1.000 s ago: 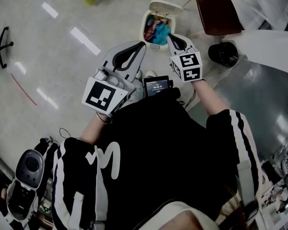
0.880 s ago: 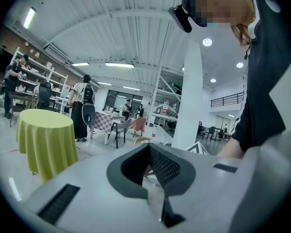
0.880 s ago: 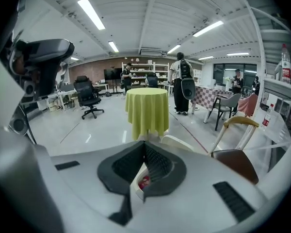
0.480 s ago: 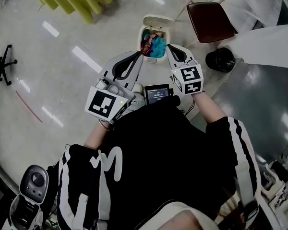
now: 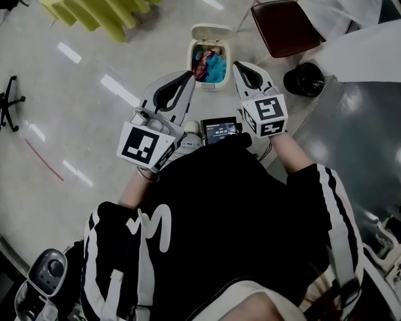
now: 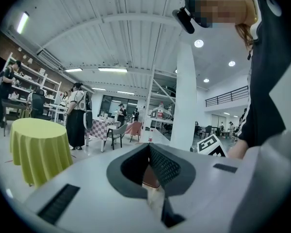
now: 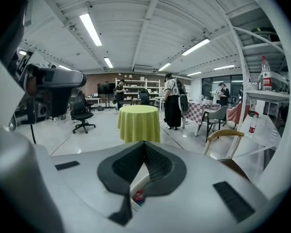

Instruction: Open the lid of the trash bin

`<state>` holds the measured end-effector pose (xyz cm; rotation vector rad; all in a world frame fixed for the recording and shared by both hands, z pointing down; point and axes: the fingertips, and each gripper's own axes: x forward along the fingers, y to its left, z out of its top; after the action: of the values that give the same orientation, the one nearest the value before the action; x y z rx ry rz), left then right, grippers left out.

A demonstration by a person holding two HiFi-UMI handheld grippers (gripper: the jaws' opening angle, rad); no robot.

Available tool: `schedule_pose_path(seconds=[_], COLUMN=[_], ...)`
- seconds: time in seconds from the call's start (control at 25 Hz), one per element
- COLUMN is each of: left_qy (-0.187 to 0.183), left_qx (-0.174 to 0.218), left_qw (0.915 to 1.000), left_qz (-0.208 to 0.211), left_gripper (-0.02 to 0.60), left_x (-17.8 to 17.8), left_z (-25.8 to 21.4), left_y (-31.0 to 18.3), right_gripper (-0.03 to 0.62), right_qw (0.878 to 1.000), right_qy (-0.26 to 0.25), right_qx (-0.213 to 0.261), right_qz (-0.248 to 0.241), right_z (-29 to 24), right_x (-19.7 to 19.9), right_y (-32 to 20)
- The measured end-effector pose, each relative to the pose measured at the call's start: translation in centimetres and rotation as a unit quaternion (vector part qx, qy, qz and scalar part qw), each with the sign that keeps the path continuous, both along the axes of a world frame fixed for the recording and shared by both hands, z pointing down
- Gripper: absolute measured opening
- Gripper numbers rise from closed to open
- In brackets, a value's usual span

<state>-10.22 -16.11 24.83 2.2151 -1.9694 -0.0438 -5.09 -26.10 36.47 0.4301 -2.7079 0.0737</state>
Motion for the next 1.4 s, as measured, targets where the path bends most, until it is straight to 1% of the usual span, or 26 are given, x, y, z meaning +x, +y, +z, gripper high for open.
schedule_pose_path(seconds=[0.28, 0.52, 0.72, 0.88, 1.08, 1.24, 1.4], left_qy=[-0.016, -0.006, -0.013, -0.017, -0.024, -0.024, -0.031], left_qx=[0.002, 0.012, 0.020, 0.021, 0.013, 0.026, 0.029], left_qw=[0.9999, 0.9997, 0.9994, 0.9994, 0.9994, 0.9988, 0.9985], left_qz=[0.005, 0.020, 0.024, 0.023, 0.023, 0.032, 0.036], left_gripper=[0.008, 0.008, 0.008, 0.008, 0.008, 0.008, 0.008], left_x=[0.2, 1.0, 1.2, 1.4, 1.2, 1.4, 1.5], left_z=[-0.6, -1.1, -1.6, -1.8, -2.1, -2.6, -2.8], left_y=[-0.3, -0.5, -0.8, -1.0, -1.1, -1.2, -1.2], right_gripper=[0.003, 0.004, 0.003, 0.003, 0.003, 0.003, 0.003], right_qw=[0.999, 0.996, 0.993, 0.990, 0.987, 0.986, 0.982], right_qy=[-0.037, -0.079, -0.110, -0.126, -0.140, -0.150, -0.165], right_qx=[0.012, 0.023, 0.042, 0.056, 0.064, 0.067, 0.079], right_qz=[0.020, 0.028, 0.030, 0.033, 0.036, 0.039, 0.038], right_z=[-3.2, -6.3, -8.6, -9.8, -10.8, -11.6, -12.7], right_x=[1.2, 1.9, 2.6, 3.0, 3.3, 3.2, 3.3], right_y=[-0.2, -0.2, 0.0, 0.1, 0.6, 0.7, 1.1])
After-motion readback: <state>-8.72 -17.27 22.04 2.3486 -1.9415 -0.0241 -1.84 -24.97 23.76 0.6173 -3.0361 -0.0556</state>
